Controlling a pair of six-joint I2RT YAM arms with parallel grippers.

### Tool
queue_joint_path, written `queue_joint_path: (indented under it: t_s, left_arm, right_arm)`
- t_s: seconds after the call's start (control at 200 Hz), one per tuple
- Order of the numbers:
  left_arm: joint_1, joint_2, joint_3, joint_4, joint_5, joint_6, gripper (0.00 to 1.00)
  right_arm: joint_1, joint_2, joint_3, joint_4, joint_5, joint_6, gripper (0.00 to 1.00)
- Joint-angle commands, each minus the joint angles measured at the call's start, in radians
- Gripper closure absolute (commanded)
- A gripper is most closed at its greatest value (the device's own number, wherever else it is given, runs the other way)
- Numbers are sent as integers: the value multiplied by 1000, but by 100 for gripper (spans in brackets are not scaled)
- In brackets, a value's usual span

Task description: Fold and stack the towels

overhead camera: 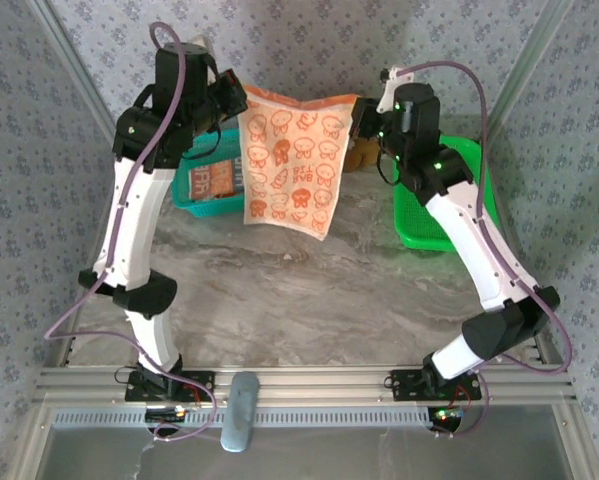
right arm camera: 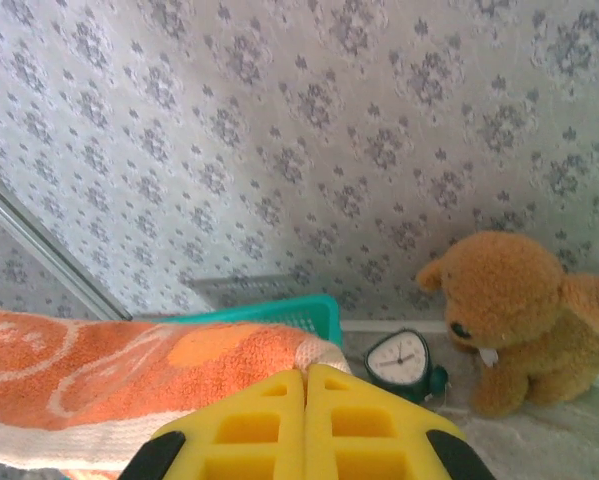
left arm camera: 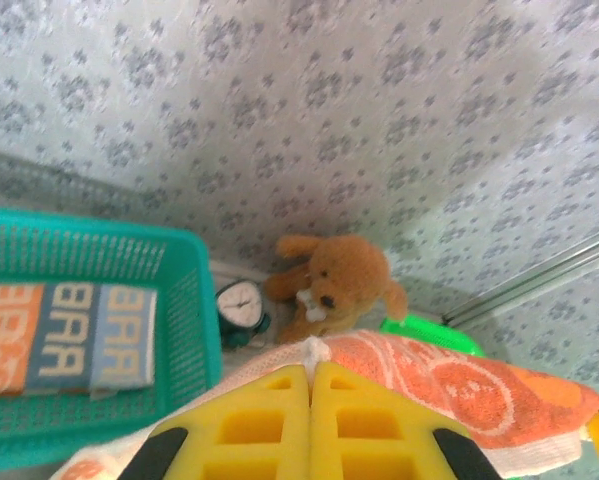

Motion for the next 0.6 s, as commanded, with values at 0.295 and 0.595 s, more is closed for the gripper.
queue_joint_path:
  t_s: [0.295,0.595]
  left_arm:
    - [-55,-160,-65,-56,30,-31,100]
    - [-175,-498,-504,38,-59,-140,100]
  right_arm:
    - [39,-176,-34,-19,-59,-2,100]
    - [179,-427,-194,-96,11,-2,100]
